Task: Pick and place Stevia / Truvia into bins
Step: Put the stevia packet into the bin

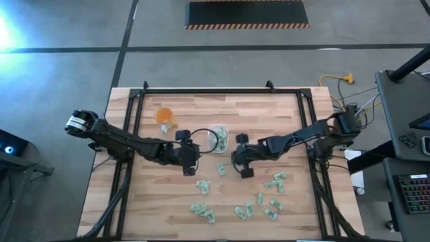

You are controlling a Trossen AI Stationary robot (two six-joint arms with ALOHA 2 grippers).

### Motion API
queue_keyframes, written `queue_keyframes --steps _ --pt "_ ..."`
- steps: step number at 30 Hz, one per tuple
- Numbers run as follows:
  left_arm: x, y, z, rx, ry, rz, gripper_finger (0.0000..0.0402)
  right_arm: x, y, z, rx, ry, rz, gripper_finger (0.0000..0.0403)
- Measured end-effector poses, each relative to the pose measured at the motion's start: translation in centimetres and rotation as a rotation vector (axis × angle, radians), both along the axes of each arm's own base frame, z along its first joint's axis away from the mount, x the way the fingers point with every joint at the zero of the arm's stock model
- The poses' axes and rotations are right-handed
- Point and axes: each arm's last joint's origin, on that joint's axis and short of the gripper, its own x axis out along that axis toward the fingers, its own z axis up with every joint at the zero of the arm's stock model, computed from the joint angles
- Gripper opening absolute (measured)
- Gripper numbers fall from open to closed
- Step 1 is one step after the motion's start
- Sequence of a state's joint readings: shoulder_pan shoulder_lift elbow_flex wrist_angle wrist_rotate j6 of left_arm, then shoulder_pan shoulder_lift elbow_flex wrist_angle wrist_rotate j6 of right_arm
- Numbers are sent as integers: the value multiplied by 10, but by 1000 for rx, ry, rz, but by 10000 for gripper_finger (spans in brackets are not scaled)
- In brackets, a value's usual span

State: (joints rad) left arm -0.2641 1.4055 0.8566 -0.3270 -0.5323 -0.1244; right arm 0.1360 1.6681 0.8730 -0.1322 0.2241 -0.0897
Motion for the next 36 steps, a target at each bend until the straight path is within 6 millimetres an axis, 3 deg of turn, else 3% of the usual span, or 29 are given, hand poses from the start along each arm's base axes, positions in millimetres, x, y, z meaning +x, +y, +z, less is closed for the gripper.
queue_keyframes --steps 4,9,19,24,31,36 --pt "-4 -7 -3 -23 15 1 185 1 -4 18 -178 -109 -139 12" --pt "-5 -14 -5 -35 -6 -21 185 11 -8 26 -330 -247 -237 12" --pt "-6 -20 -16 -107 -58 -89 185 34 -25 -4 -412 -252 -217 13" --pt "-6 -29 -15 -226 -44 -204 185 40 -32 -7 -395 -240 -194 15" --pt "-9 -46 -17 -261 -43 -286 185 44 -34 -1 -383 -246 -168 78" --pt "-5 -55 -32 -265 7 -317 185 47 -34 3 -401 -255 -182 132"
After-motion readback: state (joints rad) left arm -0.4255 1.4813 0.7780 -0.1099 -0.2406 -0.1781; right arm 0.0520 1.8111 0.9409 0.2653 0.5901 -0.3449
